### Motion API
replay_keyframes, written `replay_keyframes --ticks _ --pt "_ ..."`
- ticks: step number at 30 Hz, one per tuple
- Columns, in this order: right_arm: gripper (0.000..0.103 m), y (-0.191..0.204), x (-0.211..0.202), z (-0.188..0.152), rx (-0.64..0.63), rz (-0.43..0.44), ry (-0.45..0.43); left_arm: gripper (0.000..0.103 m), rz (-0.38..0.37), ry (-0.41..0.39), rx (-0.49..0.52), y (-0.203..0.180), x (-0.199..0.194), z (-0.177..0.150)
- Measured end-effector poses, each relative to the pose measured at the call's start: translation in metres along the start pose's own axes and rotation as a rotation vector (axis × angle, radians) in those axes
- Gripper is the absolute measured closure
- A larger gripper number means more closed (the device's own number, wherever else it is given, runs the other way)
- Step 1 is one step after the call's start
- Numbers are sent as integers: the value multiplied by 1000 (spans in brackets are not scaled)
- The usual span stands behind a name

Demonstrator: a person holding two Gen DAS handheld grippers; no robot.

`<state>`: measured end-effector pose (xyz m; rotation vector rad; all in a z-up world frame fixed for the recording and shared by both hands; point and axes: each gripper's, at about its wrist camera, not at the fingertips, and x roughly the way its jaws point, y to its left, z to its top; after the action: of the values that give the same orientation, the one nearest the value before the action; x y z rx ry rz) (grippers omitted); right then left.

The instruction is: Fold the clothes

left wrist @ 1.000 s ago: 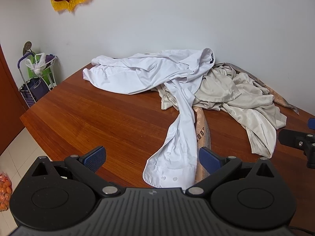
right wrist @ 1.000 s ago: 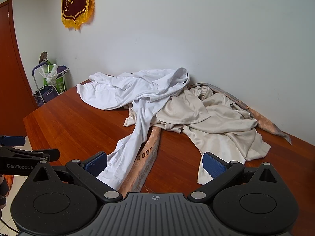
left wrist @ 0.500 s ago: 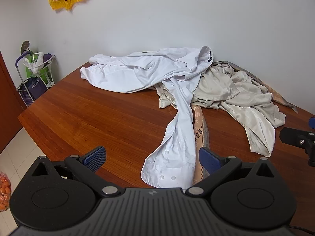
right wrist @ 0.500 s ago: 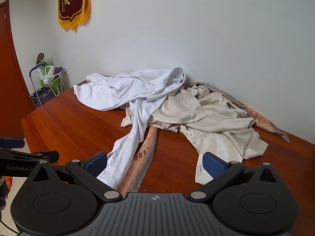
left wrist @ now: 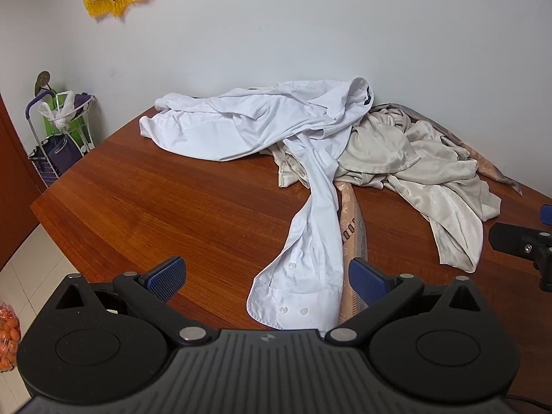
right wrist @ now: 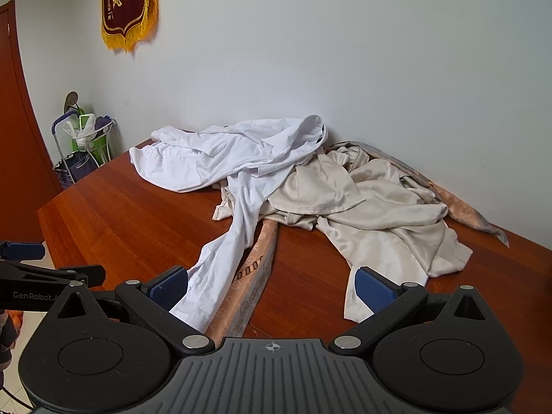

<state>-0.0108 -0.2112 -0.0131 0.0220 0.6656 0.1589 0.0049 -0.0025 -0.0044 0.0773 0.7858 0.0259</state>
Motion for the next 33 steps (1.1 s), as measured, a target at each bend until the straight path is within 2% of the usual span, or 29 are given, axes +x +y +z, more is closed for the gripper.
replay_keyframes --ticks 33 --pt "0 3 -3 -8 22 -26 6 0 -28 16 15 1 2 -1"
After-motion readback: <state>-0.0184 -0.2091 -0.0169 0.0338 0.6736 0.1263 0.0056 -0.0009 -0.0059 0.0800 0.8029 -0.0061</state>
